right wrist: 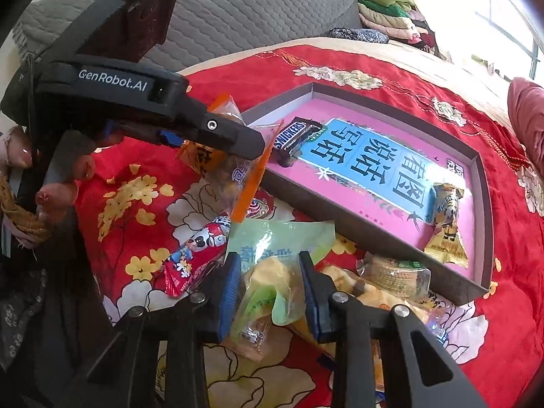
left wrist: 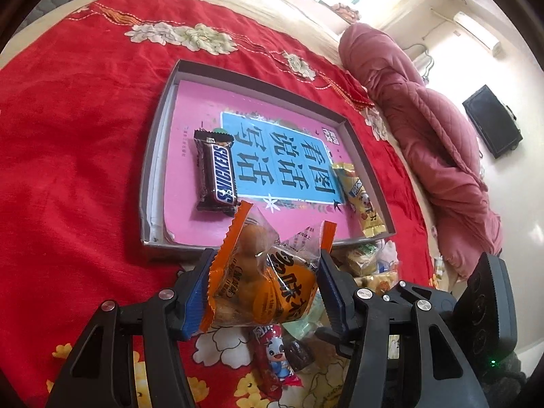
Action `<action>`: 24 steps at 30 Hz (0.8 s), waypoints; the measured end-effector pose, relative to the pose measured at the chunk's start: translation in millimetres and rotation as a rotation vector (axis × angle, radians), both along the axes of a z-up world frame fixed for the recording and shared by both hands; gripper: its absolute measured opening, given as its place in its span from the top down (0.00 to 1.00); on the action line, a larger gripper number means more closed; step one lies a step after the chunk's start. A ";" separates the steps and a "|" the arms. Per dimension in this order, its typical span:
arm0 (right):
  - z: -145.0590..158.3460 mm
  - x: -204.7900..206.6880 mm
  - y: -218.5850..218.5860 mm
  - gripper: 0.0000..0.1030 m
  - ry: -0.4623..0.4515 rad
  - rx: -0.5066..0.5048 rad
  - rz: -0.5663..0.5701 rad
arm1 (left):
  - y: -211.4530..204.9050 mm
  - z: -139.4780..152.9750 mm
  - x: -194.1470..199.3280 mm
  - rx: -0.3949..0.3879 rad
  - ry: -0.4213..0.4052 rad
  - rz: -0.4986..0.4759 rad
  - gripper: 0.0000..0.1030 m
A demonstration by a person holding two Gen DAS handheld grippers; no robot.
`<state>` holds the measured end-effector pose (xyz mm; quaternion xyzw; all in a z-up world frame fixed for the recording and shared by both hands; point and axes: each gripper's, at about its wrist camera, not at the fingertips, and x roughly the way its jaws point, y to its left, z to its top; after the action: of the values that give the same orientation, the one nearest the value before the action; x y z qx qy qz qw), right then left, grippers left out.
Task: Organize snacks
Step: 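Close the left tool on the orange-printed bag while the right tool reaches the green bag, then lift the orange bag over the tray with the left tool while the right tool carries the green bag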
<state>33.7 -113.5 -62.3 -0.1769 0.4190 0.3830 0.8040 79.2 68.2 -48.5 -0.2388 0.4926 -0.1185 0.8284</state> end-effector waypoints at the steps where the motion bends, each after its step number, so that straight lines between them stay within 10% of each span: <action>1: 1.2 0.3 -1.0 0.67 0.001 0.010 -0.001 | 0.2 0.7 -0.7 -0.002 -0.001 0.002 0.42; 24: 45.9 5.7 -25.7 0.67 -0.041 0.175 -0.063 | 2.1 32.6 -6.9 -0.006 -0.042 0.035 0.42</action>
<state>39.4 -139.2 -16.4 -0.1006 0.3727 0.3891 0.8364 72.3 70.3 -15.9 -0.2473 0.4703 -0.1108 0.8399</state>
